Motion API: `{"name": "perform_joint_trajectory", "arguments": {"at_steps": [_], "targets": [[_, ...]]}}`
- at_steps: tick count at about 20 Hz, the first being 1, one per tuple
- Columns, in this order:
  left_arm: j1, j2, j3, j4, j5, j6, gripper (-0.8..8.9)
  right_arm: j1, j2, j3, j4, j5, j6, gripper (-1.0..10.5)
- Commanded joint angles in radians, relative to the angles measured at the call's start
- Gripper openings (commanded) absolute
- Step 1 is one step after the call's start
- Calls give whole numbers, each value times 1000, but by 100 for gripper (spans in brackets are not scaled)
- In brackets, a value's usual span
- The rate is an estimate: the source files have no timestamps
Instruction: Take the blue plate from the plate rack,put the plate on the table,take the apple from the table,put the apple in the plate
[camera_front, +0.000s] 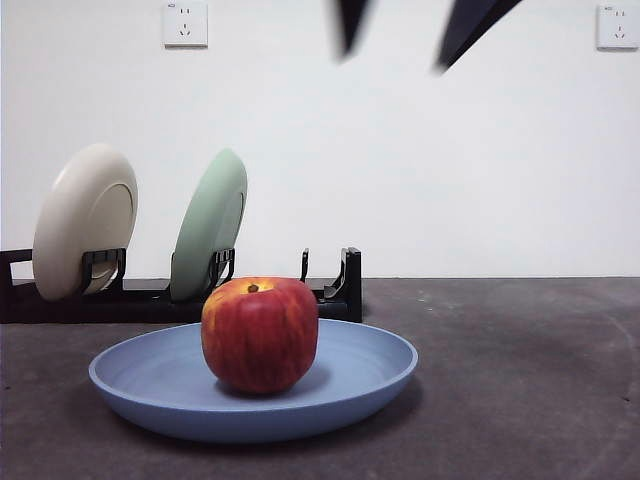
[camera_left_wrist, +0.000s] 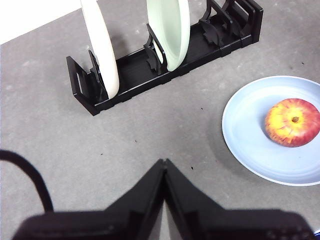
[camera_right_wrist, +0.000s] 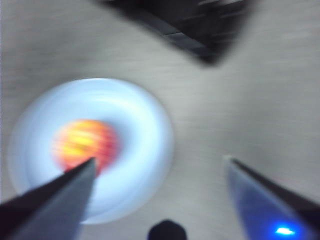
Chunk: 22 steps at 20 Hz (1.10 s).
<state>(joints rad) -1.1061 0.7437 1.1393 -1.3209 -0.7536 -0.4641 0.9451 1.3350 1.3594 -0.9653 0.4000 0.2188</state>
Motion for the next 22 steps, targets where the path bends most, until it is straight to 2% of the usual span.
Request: {"name": "perform_joint_trajectory", "arguments": {"at_steps": [1,2,6,11,14,18,19,22], "targets": [[3,10,0,3,-6,11,-4,3,-101,-1,-81,137,-9,92],[3,19,0,3,-6,11,-4,3,-146,-1,-111,192,-6,34],[3,55,0,3,-6,11,-4,3,-249,-1,-105,350,74,32],[3,112,0,3,-6,11,-4,3,-272,0,-118,367,74,31],[45,137,0,3,-5,11,-4,3,-272,0,-119,367,74,31],[190,132,0,32,5,12,-4,3,-272,-1,-132,367,74,31],[248,121,0,65,-12,42,-4,3,-272,0,-139,367,74,32],[441,68,-27,285,-12,70,-4,3,-272,0,-143,367,74,31]]}}
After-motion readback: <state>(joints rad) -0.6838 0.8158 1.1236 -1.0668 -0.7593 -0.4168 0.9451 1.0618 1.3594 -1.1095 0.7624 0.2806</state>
